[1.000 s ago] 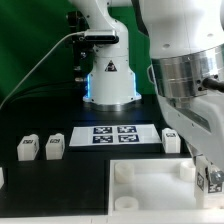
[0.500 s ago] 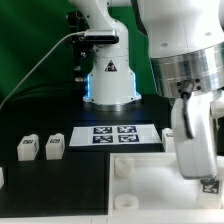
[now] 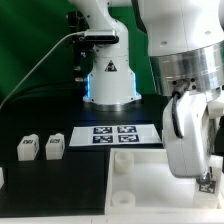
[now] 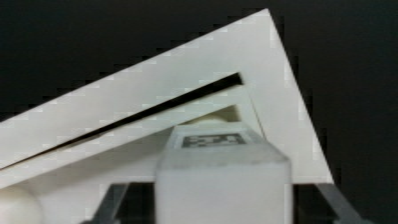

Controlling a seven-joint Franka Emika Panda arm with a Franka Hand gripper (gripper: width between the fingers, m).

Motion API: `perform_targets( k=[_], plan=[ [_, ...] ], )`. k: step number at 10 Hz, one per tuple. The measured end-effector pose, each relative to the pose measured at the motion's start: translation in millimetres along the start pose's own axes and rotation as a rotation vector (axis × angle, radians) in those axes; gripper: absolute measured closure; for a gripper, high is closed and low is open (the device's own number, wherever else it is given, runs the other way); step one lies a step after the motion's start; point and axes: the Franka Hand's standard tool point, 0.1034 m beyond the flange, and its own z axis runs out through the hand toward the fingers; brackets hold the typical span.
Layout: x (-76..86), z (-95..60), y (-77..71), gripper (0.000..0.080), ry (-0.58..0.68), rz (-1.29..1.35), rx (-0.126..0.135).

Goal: Assemble one leg

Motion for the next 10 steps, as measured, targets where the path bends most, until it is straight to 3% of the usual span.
perform_targets(
  k=[1, 2, 3, 5, 8, 10],
  plan=[
    [-0.2, 0.1, 0.2, 0.0243, 0.0, -0.002, 0.0],
    [-0.4, 0.2, 0.3, 0.0243, 0.0, -0.004, 0.0],
    [-0.6, 0.3, 0.5, 0.0169, 0.0, -0.006, 0.0],
    [-2.9, -0.7, 1.5, 0.0156, -0.001, -0.016, 0.0],
    [-19.2, -28.6, 7.0, 0.0151, -0.025, -0.049, 0.024],
    [-15.5, -21.4, 9.0, 0.0151, -0.018, -0.057, 0.015]
  ],
)
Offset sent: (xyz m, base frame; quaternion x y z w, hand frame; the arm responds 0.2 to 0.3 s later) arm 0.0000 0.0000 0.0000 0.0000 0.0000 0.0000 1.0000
